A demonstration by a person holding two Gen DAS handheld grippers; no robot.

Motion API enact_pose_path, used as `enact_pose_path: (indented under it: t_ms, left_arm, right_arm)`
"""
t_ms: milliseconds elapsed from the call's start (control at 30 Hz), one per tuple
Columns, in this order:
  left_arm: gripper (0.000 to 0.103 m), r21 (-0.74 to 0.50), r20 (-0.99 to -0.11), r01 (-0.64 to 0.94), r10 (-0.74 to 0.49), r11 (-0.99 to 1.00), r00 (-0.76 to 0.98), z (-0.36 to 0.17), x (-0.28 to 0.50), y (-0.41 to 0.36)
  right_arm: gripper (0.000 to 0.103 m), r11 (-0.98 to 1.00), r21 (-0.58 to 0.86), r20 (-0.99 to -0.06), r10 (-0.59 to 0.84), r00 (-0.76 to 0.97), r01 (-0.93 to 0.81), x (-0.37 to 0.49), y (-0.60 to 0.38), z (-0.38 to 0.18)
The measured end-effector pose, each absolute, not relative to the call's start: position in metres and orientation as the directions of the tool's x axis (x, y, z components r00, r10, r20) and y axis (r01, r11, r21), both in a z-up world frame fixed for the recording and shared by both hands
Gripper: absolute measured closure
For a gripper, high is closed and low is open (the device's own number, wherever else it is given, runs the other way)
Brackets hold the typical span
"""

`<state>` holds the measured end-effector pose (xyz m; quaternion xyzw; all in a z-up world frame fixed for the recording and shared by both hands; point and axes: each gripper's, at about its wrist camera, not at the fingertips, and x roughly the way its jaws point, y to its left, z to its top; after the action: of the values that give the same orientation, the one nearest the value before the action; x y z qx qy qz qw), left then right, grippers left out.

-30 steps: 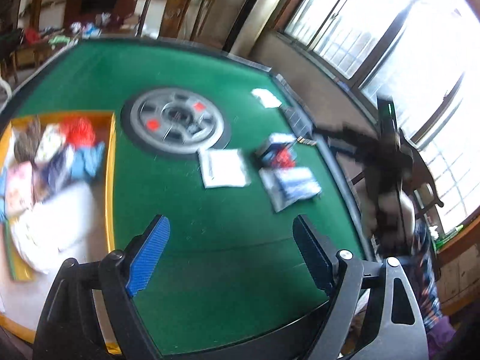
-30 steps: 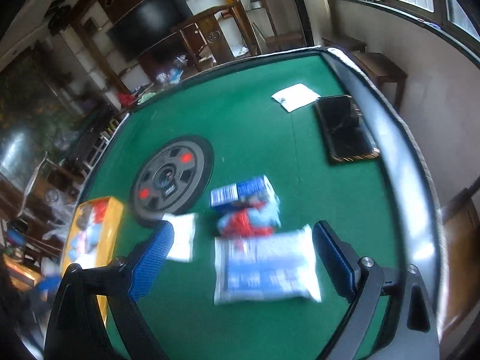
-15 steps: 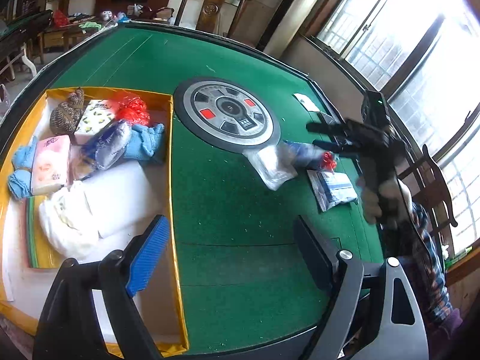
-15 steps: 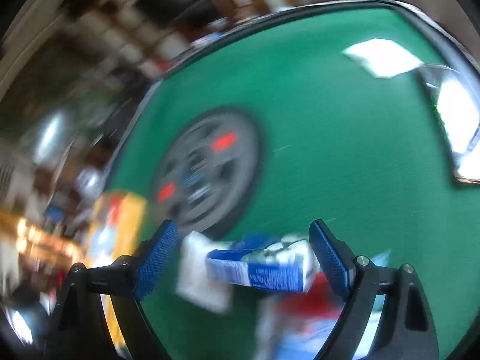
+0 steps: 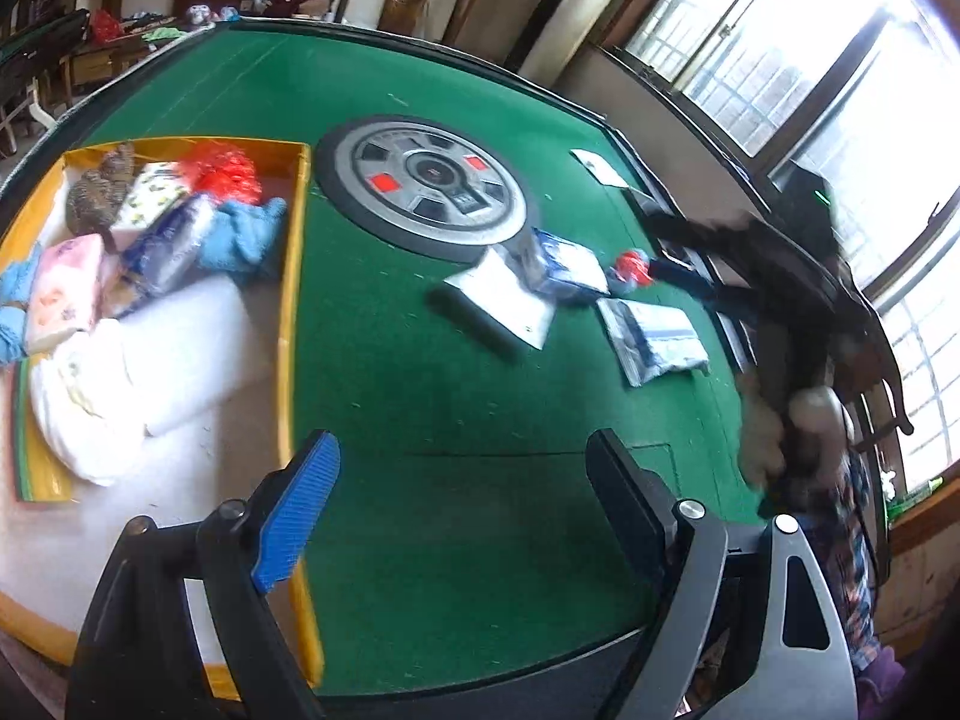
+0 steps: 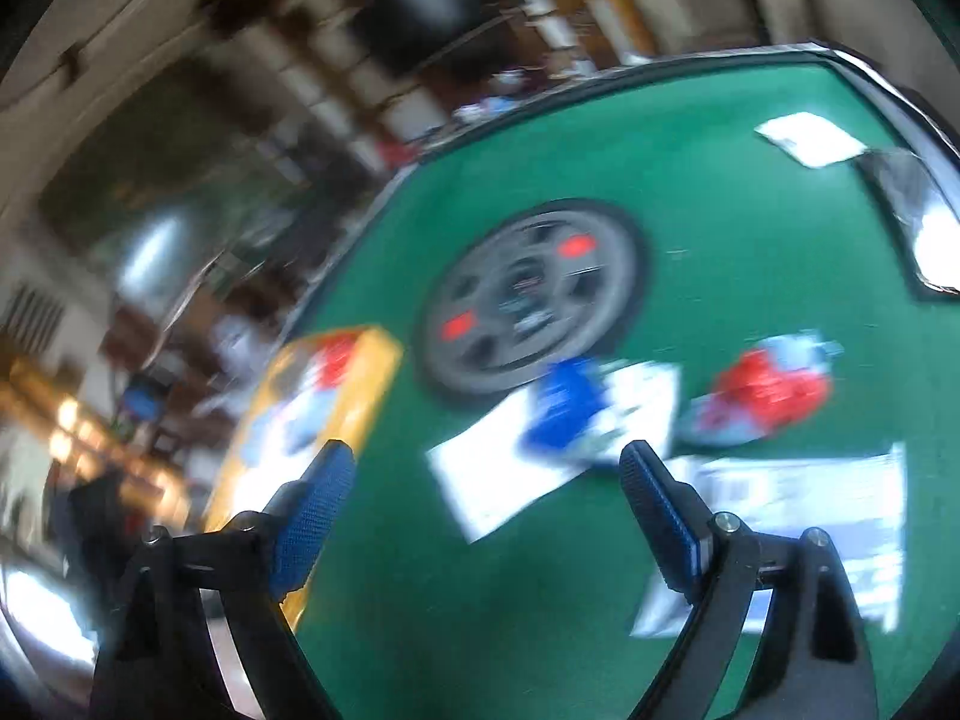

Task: Organize soft objects
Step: 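Grasp the blue-labelled cotton pad pack with the left tool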

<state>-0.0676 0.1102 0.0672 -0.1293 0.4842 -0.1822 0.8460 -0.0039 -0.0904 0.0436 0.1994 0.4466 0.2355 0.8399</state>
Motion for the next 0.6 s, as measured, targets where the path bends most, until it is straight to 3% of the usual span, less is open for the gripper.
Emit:
enact_pose_path:
  t_ms: [200, 433, 600]
  left_arm:
    - [0.018, -0.394, -0.765, 0.174, -0.427, 0.902, 0.481, 0.072, -0.079, 0.108]
    - [0.018, -0.374, -0.771, 0.14, -0.392, 0.917, 0.501, 0.074, -0.088, 0.129]
    - [0.018, -0.391, -0.769, 0.143, -0.408, 0.909, 0.492, 0.066, -0.083, 0.129]
  right_arm:
    - [0.016, 0.883, 0.454, -0.752, 0.452, 0.479, -0.121, 0.049, -0.093, 0.033]
    - [0.016, 0.86, 0.49, -0.784, 0.507, 0.359, -0.146, 0.072, -0.058, 0.007]
    - [0.016, 0.65, 0.706, -0.642, 0.755, 0.133, -0.28, 0.011, -0.032, 0.0]
